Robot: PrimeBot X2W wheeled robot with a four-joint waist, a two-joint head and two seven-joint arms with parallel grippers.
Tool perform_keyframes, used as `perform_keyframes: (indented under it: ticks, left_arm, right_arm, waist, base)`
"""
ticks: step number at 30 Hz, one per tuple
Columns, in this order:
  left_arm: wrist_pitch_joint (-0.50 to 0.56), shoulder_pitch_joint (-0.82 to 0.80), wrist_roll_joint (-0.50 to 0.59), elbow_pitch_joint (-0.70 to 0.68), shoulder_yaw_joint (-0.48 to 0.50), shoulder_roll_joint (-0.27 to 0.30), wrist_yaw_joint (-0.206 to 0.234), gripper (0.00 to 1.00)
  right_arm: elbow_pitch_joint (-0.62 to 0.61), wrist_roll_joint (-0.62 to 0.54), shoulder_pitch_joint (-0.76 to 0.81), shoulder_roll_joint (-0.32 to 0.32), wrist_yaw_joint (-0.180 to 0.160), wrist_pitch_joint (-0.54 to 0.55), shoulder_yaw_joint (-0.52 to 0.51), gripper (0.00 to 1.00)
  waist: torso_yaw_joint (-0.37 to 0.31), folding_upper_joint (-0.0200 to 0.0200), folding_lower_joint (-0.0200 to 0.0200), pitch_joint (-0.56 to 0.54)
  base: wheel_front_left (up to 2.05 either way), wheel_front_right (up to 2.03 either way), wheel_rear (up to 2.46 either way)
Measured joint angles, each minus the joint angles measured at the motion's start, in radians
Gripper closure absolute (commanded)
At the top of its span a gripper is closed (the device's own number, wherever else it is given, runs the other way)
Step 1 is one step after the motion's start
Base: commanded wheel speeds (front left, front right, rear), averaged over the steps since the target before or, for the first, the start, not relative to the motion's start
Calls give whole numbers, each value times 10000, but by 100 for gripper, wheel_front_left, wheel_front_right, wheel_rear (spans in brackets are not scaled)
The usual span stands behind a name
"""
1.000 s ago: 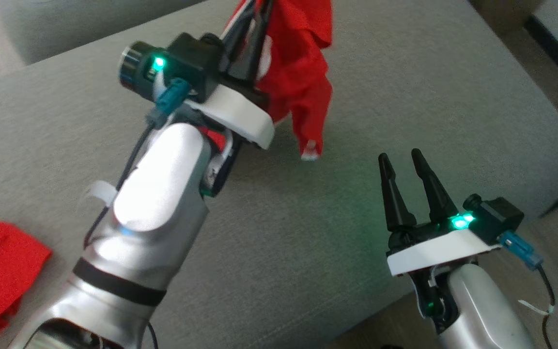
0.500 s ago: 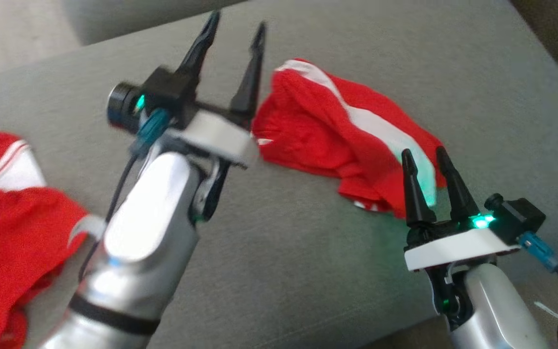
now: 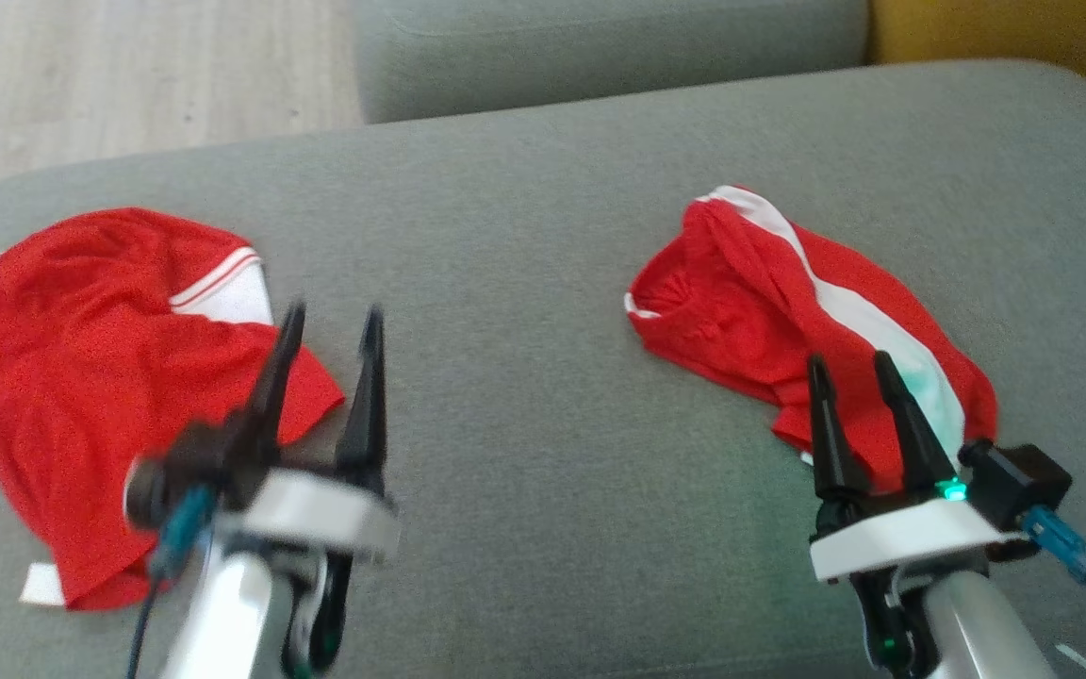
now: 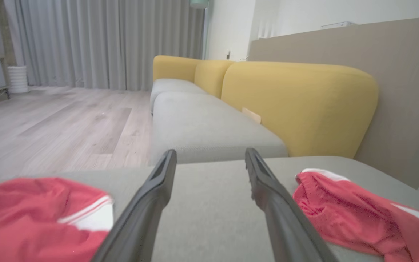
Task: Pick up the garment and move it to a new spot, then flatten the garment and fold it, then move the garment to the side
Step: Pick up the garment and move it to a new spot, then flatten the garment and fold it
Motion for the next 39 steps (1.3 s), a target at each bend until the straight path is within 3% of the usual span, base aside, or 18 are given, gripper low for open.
perform_keyframes:
  ticks: [5,15,19,23,32,39]
  left_arm:
    - [0,1690,194,-545,470,-194,-88,0]
    - [0,1652,330,-949,251,-355,-282,0]
    - [0,1362,150,-1252,-54,-364,-272,0]
    - [0,1037,69,-1390,-270,-370,-268,0]
    - [0,680,-213,-1381,-786,-391,-207,0]
    - [0,630,-288,-1369,-892,-391,-161,0]
  right_arm:
    - [4,2,331,4,0,0,-201,0]
    - [316,-616,120,6,0,0,-541,0]
    - [629,-1490,-1107,6,0,86,-1175,0]
    - [1358,-2598,-2882,-71,0,1127,-1837,0]
    - [4483,-2800,-5555,-1885,0,3104,-2251,0]
    - [6186,-1977,-6198,-2539,0,4004,-1260,0]
  waist:
    - [409,0,0,-244]
    - [828,0,0,-63]
    - [1069,0,0,180]
    - [1405,0,0,501]
    - [2450,0,0,1250]
    - [3022,0,0,1606]
  base:
    - [0,0,0]
    - [0,0,0]
    - [0,0,0]
    - [0,0,0]
    - [0,0,0]
    - [0,0,0]
